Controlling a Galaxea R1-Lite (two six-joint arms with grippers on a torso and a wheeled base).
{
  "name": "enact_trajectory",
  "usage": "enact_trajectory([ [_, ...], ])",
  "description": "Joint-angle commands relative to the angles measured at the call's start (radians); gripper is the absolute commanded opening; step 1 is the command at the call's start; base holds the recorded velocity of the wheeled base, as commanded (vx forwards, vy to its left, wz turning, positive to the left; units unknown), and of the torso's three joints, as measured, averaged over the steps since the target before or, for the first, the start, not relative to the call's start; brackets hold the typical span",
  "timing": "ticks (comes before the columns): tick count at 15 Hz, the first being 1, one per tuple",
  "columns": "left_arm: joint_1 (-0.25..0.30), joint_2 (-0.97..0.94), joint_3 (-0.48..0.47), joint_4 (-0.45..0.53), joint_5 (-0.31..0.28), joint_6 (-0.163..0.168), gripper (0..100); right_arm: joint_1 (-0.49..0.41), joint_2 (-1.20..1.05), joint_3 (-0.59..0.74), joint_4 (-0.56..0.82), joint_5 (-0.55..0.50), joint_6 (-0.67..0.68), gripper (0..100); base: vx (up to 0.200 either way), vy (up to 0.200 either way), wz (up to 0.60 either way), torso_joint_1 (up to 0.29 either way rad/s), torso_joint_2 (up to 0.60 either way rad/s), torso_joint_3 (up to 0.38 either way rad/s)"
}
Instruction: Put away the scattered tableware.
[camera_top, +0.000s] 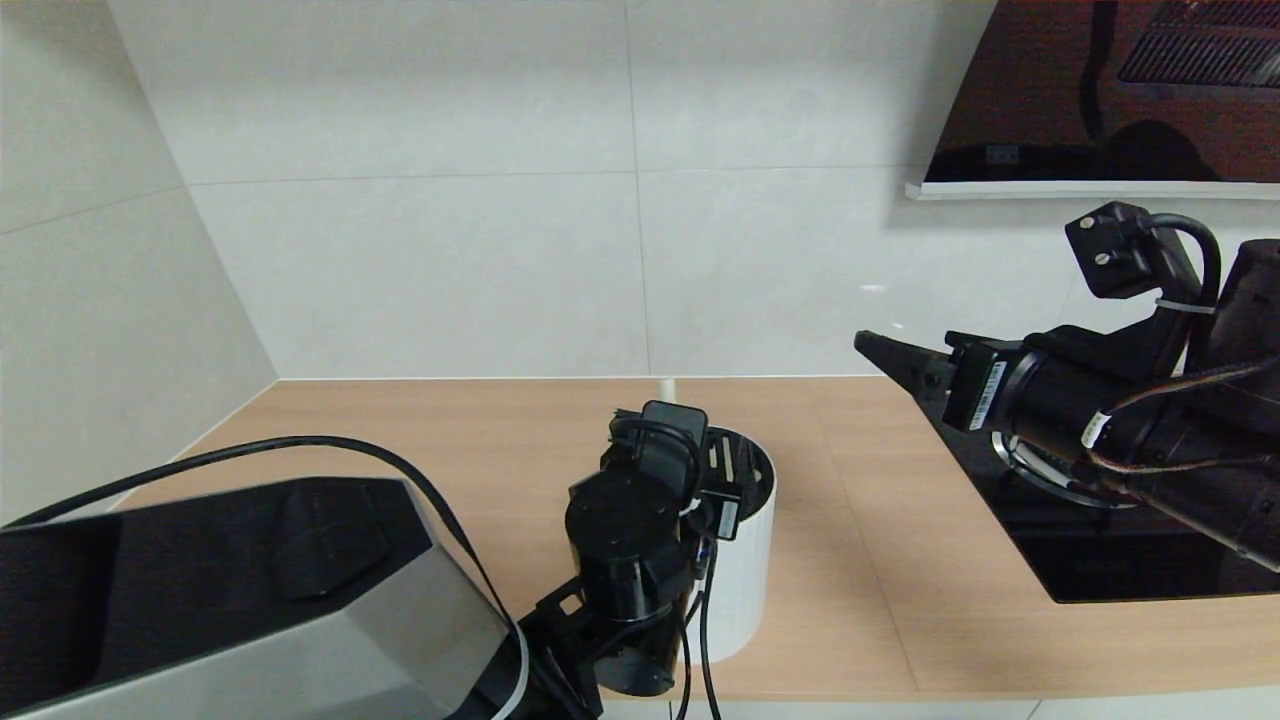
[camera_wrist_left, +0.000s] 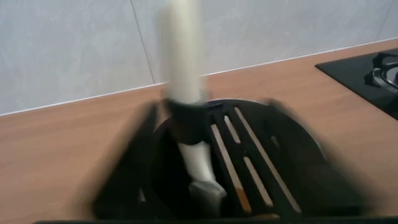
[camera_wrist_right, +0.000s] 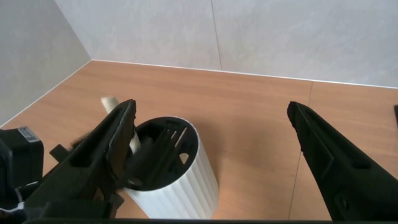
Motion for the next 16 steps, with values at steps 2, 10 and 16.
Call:
enact_trajectory([
  [2,0.0,-0.013,0.012,0.001,0.0,0.001,100,0.0,0.001,0.0,0.0,0.004,0.0,100,0.0,0.0,0.0,0.0,0.0,0.0],
  [10,0.003,-0.196,0.082,0.002,-0.05,0.006,100,-0.034,-0.009,0.004,0.0,0.009,0.003,100,0.0,0.0,0.0,0.0,0.0,0.0],
  [16,0.084,-0.576,0.17,0.022,-0.135,0.047,100,-0.037,-0.24,0.102,0.003,0.004,-0.101,100,0.0,0.0,0.0,0.0,0.0,0.0],
])
